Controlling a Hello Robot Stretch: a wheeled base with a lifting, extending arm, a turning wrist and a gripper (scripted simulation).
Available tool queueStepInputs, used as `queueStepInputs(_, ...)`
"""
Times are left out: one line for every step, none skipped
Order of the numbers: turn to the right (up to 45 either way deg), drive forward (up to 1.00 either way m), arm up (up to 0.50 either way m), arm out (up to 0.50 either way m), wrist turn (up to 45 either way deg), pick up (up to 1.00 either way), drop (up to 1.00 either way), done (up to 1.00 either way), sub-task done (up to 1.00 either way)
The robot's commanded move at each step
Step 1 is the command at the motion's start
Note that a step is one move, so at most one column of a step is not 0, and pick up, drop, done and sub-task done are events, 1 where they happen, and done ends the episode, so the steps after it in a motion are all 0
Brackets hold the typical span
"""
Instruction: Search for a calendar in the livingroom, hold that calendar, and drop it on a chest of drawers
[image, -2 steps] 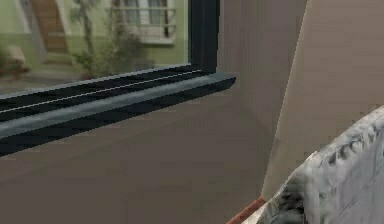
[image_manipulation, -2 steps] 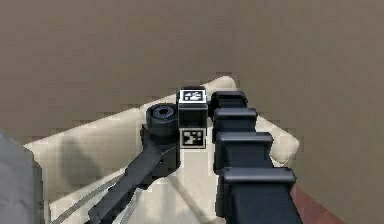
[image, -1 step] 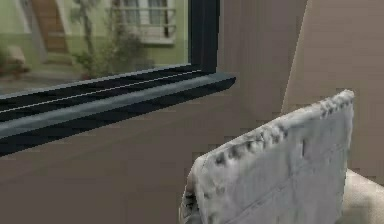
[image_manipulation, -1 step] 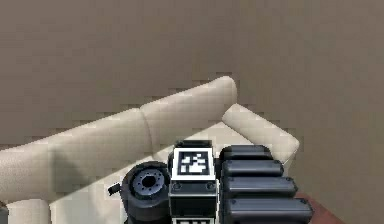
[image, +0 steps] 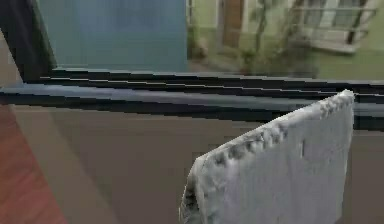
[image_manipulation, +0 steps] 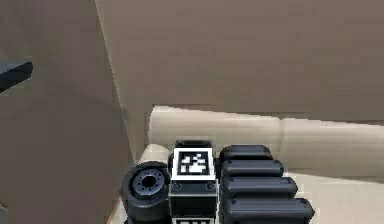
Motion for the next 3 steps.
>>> queueStepInputs(-45.0, 0.0, 0.0, 0.0, 0.0, 0.0, 0.0, 0.0, 0.0)
queueStepInputs(-36.0, 0.0, 0.0, 0.0, 0.0, 0.0, 0.0, 0.0, 0.0)
queueStepInputs(0.0, 0.25, 0.0, 0.0, 0.0, 0.0, 0.0, 0.0, 0.0)
